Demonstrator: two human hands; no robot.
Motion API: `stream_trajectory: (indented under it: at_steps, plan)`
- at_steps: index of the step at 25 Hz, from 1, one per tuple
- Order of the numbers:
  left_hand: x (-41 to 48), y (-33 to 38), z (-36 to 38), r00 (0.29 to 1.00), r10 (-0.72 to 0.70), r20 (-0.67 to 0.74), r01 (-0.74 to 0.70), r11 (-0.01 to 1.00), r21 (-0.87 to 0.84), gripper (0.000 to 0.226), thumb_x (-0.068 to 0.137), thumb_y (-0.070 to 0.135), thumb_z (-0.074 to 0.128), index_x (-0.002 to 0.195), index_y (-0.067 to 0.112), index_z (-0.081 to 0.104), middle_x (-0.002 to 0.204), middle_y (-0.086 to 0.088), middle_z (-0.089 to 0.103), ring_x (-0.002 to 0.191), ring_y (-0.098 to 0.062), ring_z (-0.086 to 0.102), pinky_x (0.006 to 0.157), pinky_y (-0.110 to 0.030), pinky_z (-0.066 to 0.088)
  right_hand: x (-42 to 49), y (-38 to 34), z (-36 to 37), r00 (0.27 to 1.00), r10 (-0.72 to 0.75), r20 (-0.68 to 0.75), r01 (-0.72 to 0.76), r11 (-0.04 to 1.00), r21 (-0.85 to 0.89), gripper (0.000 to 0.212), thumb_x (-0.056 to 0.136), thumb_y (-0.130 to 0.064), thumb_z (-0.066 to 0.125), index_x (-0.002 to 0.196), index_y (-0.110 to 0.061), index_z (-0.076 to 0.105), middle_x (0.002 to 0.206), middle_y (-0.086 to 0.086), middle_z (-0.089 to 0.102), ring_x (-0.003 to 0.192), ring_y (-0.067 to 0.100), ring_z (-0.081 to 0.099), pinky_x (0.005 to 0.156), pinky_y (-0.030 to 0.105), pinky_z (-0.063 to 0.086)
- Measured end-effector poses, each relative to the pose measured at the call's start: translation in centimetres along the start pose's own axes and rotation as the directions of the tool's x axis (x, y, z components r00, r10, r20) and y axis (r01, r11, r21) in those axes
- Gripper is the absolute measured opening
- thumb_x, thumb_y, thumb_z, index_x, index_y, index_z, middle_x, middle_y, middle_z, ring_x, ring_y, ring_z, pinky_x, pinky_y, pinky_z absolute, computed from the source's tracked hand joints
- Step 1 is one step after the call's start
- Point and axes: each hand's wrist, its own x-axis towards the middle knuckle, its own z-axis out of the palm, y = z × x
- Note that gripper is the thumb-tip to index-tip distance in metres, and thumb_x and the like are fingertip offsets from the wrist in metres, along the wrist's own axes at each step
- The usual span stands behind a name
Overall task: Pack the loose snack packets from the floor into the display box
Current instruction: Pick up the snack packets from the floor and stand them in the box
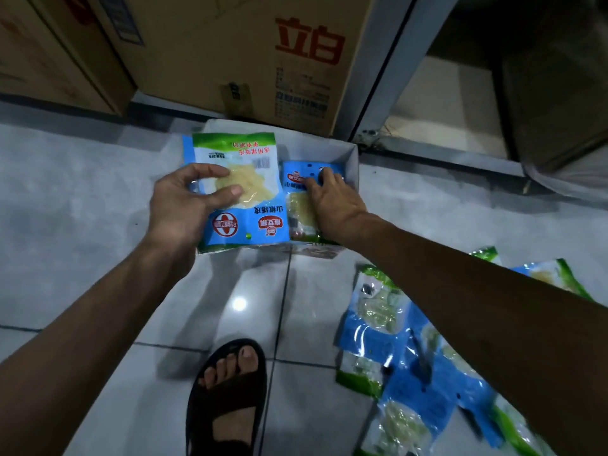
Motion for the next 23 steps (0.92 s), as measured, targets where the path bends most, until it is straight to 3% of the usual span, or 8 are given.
stream_trajectory:
  at_steps: [3,5,6,8,13,18,20,23]
  plan:
    - [0.3,0.1,0.0,1.0,-0.008,0.022,0.009,1.0,-0.028,0.032,0.073,0.008,0.08,0.101,0.021,0.068,0.109,0.002,0.07,0.078,-0.018,0.074,0.056,-0.028,0.06,-0.3,-0.5,-1.3,0.977,0.022,-0.212,0.049,0.945,0.324,0.041,0.092,-0.016,0.057,0.132,-0.01,0.051,0.128,0.012,0.05,0.117,0.026,0.049,0.101,0.036,0.043]
    - [0.3,0.1,0.3,0.999,0.021,0.044,-0.018,0.998,-0.064,0.039,0.072,0.004,0.08,0.102,0.02,0.061,0.109,-0.001,0.071,0.079,-0.017,0.074,0.058,-0.029,0.059,-0.7,-2.0,-3.2,0.978,0.179,-0.108,-0.006,0.543,0.84,0.026,0.097,-0.02,0.052,0.117,-0.007,0.062,0.115,0.009,0.064,0.101,0.017,0.062,0.095,0.031,0.051]
    - [0.2,0.1,0.5,0.997,0.042,0.06,-0.037,0.996,-0.083,0.045,0.071,0.002,0.08,0.104,0.02,0.057,0.108,0.0,0.071,0.08,-0.016,0.074,0.059,-0.029,0.059,-1.0,-2.8,-4.0,0.982,0.191,0.004,-0.058,0.276,0.96,0.026,0.097,-0.025,0.052,0.113,-0.008,0.063,0.11,0.007,0.068,0.094,0.015,0.066,0.09,0.031,0.055]
    - [0.1,-0.1,1.0,0.991,0.094,0.096,-0.084,0.991,-0.101,0.056,0.071,-0.003,0.079,0.112,0.02,0.049,0.104,0.006,0.069,0.079,-0.011,0.073,0.06,-0.027,0.058,-1.6,-4.1,-4.5,0.98,0.154,0.124,-0.129,0.018,0.992,0.026,0.094,-0.027,0.057,0.115,-0.012,0.059,0.111,0.007,0.07,0.095,0.02,0.07,0.086,0.037,0.058]
    - [0.3,-0.2,1.1,0.978,0.098,0.182,-0.084,0.993,-0.081,0.084,0.081,-0.006,0.069,0.144,0.026,0.023,0.106,0.018,0.065,0.089,-0.008,0.071,0.07,-0.026,0.059,-2.0,-5.8,-4.3,0.977,0.121,0.173,-0.169,-0.043,0.985,0.035,0.093,-0.018,0.06,0.126,-0.018,0.047,0.115,0.006,0.067,0.095,0.022,0.069,0.078,0.035,0.06]
    - [1.3,0.4,-0.3,0.972,0.06,0.227,-0.054,0.998,-0.032,0.058,0.082,-0.001,0.067,0.133,0.018,0.046,0.116,-0.003,0.07,0.092,-0.02,0.072,0.07,-0.033,0.058,-1.0,-6.4,-4.3,0.971,0.005,0.238,-0.23,-0.242,0.943,0.042,0.083,-0.009,0.071,0.122,-0.009,0.056,0.109,0.009,0.072,0.091,0.027,0.072,0.078,0.039,0.06]
    - [2.0,0.6,-0.5,0.989,0.09,0.116,-0.096,0.994,0.054,0.055,0.085,0.003,0.066,0.134,0.018,0.047,0.113,0.004,0.068,0.091,-0.016,0.071,0.069,-0.029,0.059,0.0,-6.4,-4.4,0.964,0.036,0.263,-0.237,-0.333,0.913,0.04,0.083,-0.004,0.07,0.121,-0.006,0.058,0.109,0.012,0.072,0.089,0.028,0.072,0.075,0.04,0.061]
    - [3.3,0.0,-1.8,0.969,0.218,-0.116,-0.154,0.9,0.407,0.052,0.087,0.018,0.064,0.137,0.021,0.048,0.126,-0.001,0.058,0.112,-0.021,0.059,0.095,-0.039,0.051,2.2,-6.2,-3.4,0.927,0.194,0.321,-0.248,-0.324,0.913,0.042,0.083,-0.003,0.07,0.122,-0.008,0.055,0.112,0.014,0.07,0.09,0.028,0.072,0.073,0.041,0.061]
